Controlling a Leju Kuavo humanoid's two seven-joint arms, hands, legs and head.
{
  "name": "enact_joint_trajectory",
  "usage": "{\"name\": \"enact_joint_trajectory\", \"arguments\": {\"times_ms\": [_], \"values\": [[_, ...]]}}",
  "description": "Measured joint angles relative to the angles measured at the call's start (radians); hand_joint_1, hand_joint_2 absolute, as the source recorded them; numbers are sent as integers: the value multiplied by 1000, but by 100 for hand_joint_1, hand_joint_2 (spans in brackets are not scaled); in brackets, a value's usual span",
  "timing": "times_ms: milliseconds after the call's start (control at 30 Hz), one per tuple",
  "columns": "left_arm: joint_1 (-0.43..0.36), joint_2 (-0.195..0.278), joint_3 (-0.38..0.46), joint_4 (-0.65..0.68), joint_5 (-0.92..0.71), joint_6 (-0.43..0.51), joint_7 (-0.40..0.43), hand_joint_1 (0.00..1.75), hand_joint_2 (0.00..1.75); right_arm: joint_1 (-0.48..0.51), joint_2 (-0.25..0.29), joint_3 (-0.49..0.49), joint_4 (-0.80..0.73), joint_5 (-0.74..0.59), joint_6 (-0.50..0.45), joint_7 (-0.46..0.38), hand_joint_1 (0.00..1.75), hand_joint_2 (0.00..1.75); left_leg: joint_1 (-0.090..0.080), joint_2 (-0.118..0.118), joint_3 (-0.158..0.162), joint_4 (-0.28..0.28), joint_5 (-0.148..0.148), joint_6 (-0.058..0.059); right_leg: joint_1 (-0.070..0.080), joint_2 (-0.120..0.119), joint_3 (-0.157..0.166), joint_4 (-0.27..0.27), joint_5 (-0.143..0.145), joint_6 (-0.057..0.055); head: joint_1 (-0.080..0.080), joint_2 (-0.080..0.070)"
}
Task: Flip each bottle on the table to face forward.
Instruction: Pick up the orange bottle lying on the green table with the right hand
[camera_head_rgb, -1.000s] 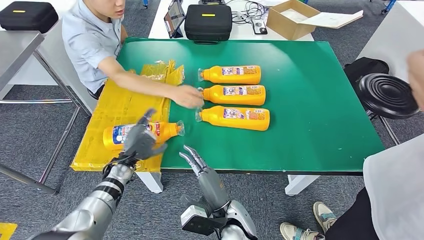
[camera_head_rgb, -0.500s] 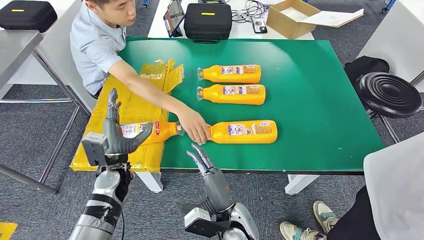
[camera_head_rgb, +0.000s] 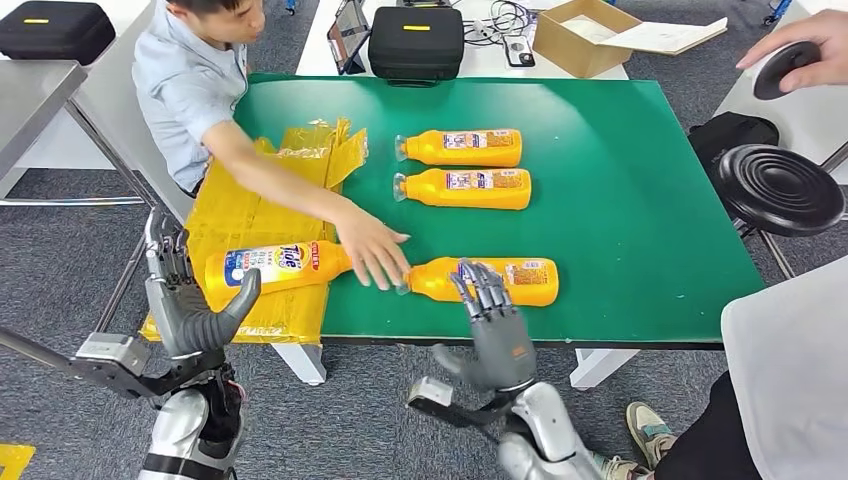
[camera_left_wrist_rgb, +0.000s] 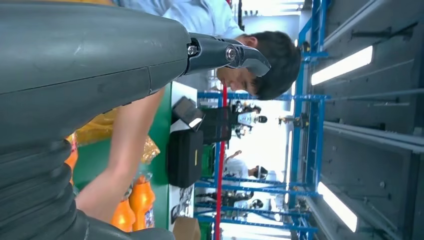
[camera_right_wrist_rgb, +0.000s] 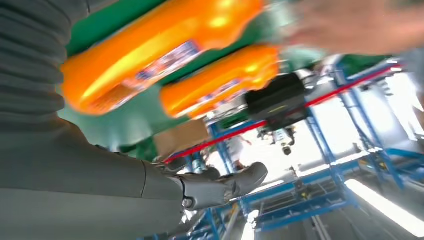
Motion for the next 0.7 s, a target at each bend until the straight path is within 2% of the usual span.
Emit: {"name": "enact_joint_trajectory", "arguments": {"times_ms": [133, 267, 533, 700], "values": [[27, -6, -17, -16, -13, 18, -17, 0, 175, -93, -28, -69, 132, 22, 7, 29, 0, 175, 0, 0, 0, 0, 0, 0, 0, 0, 0, 0, 0, 0, 0, 0], [37, -11, -40, -18, -20, 28, -27, 0, 175, -172, -34, -108, 272, 30, 20, 38, 0, 175, 0, 0, 0, 0, 0, 0, 0, 0, 0, 0, 0, 0, 0, 0], [39, -14, -69, -18, -23, 27, -31, 0, 175, -249, -30, -135, 436, 27, 59, 53, 0, 175, 0, 0, 0, 0, 0, 0, 0, 0, 0, 0, 0, 0, 0, 0], [33, -15, -91, -15, -22, 16, -31, 0, 175, -303, -24, -147, 530, 26, 113, 95, 0, 175, 0, 0, 0, 0, 0, 0, 0, 0, 0, 0, 0, 0, 0, 0]]}}
